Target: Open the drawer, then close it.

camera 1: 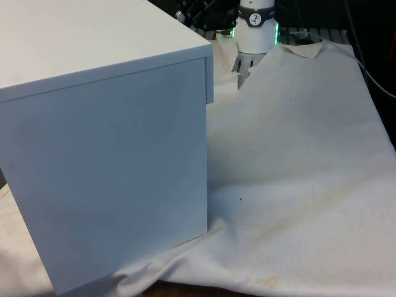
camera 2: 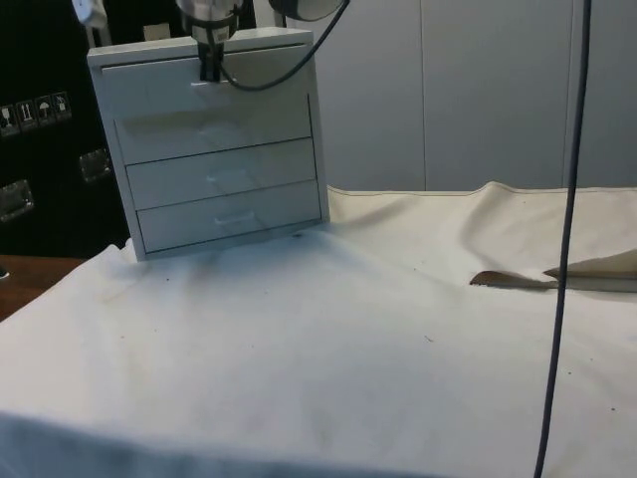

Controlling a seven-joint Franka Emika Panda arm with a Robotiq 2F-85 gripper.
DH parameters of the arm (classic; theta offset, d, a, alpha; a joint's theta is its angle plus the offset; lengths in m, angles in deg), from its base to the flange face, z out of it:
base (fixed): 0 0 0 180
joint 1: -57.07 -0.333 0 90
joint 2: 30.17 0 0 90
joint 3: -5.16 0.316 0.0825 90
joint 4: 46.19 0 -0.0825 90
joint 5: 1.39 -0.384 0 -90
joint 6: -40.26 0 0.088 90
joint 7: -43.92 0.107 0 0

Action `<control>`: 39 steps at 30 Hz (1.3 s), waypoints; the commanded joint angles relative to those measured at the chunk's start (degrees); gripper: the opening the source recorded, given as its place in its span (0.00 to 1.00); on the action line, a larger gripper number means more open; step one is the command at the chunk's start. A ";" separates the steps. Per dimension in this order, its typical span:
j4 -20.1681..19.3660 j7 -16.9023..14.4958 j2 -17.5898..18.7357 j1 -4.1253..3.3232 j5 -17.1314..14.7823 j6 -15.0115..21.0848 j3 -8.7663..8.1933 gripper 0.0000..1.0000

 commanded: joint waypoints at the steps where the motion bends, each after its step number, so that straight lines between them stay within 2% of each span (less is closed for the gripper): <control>1: 0.46 0.11 0.86 0.63 -0.11 1.32 -0.06 0.00; 7: 1.72 1.26 2.81 0.86 -0.11 2.06 -0.92 0.00; 8: 1.72 1.43 2.81 0.74 -0.06 1.95 -1.03 0.00; 9: 1.43 1.38 2.41 0.29 -0.06 0.97 -0.97 0.00; 10: 1.72 1.60 2.69 0.63 0.00 1.72 -1.09 0.00; 12: 1.66 1.83 2.46 0.40 0.11 1.43 -1.15 0.00; 13: 1.49 2.01 2.06 0.11 0.23 0.97 -1.15 0.00; 14: 1.15 2.41 1.15 -0.52 0.46 0.23 -1.20 0.00; 15: 1.15 2.41 1.15 -0.52 0.46 0.23 -1.20 0.00; 17: 0.63 2.86 -0.29 -1.15 0.80 -0.97 -1.03 0.00; 18: 1.43 2.29 0.92 -0.40 -0.06 -0.40 -0.69 0.00; 19: 0.46 2.92 -0.80 -1.26 0.92 -1.49 -0.80 0.00; 25: -0.86 3.38 -4.35 -2.06 1.38 -4.81 0.69 0.00; 26: -0.23 2.41 -3.50 -1.38 0.06 -4.41 1.03 0.00; 27: -1.03 3.50 -4.81 -2.12 1.43 -5.21 0.92 0.00; 28: -1.43 3.78 -5.79 -2.35 1.66 -6.19 1.43 0.00; 33: -2.46 4.81 -7.91 -2.52 2.35 -8.48 3.15 0.00; 34: -1.89 3.95 -7.16 -1.95 1.15 -8.25 3.44 0.00; 35: -2.64 4.98 -8.31 -2.52 2.46 -8.94 3.50 0.00; 39: -3.61 5.96 -10.20 -2.64 2.86 -11.06 5.21 0.00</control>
